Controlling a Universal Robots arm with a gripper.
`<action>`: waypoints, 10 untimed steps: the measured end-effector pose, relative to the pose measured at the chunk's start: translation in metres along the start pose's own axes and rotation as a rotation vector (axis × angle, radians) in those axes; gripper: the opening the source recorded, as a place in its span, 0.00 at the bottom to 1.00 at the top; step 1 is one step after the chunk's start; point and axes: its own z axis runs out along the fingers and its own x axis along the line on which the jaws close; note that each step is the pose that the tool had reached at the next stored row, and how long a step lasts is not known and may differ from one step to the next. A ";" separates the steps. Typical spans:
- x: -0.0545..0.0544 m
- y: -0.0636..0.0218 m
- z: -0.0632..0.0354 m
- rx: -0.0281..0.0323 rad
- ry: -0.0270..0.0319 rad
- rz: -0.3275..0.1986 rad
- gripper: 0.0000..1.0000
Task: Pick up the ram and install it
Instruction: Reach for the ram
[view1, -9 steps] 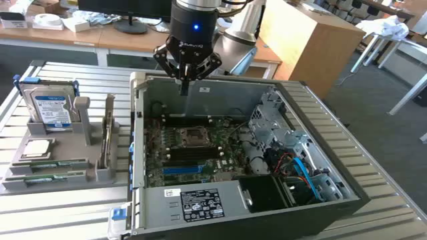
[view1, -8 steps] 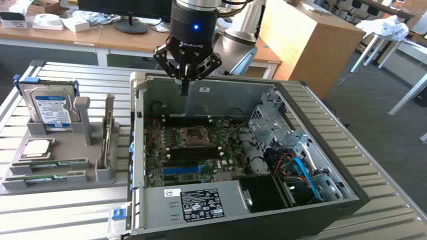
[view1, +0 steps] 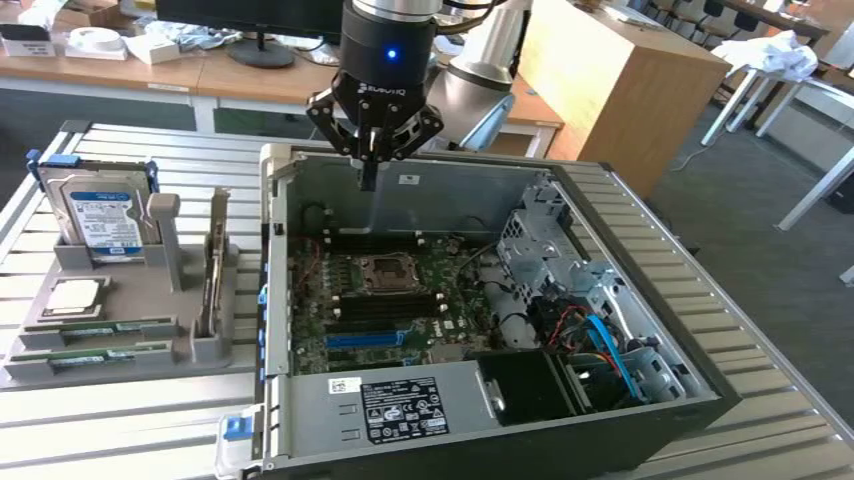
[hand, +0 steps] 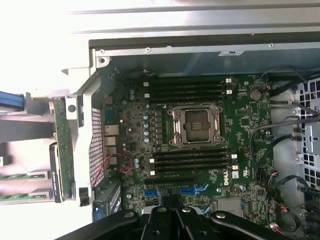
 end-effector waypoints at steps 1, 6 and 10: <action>0.000 0.0000 0.0000 -0.0001 0.0000 0.000 0.10; 0.000 0.0000 0.0000 -0.0001 -0.0002 0.000 0.10; 0.000 0.0000 0.0000 -0.0001 -0.0003 0.000 0.10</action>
